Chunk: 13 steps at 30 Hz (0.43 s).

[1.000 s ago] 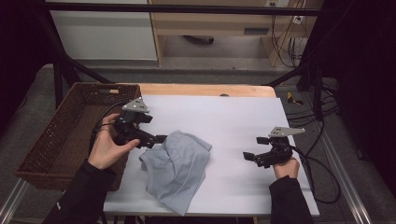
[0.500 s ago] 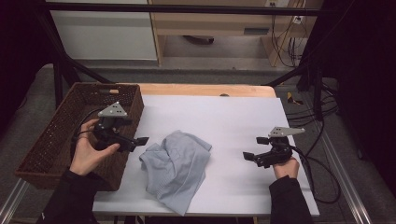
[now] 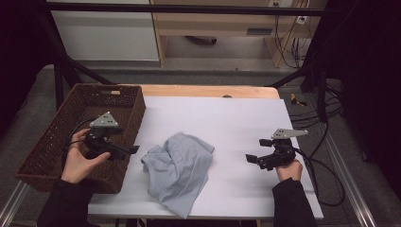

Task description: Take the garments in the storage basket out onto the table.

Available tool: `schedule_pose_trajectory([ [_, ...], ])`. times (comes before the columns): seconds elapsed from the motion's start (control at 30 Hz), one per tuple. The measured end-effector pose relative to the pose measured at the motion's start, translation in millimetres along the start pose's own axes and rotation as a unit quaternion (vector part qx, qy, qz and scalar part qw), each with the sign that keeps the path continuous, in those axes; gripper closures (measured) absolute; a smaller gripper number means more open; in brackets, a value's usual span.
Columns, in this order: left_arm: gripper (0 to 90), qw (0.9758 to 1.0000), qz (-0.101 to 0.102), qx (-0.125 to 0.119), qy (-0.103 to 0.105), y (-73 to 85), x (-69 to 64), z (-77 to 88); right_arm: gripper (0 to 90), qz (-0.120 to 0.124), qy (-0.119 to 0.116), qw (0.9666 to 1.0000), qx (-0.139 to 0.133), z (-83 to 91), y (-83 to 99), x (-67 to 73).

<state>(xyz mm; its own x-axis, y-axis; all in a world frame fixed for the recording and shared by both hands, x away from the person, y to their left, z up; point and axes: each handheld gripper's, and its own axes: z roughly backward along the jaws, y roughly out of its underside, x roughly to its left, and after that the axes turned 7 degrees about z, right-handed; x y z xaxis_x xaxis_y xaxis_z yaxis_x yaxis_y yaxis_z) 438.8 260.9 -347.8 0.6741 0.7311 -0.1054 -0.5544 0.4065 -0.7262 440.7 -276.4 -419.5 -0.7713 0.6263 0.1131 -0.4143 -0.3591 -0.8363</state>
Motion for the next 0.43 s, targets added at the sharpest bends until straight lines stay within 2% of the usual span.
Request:
schedule_pose_trajectory([
  [0.2,5.9,0.9999,0.003,0.014,-0.008,9.2,7.9,-1.8,4.7,0.001,0.000,1.0000,0.001,-0.3,0.3,0.1],
  [0.43,5.9,0.9998,0.009,0.011,-0.013,13.6,14.2,-0.9,4.7,0.003,0.000,1.0000,0.002,-1.2,0.5,0.1],
])
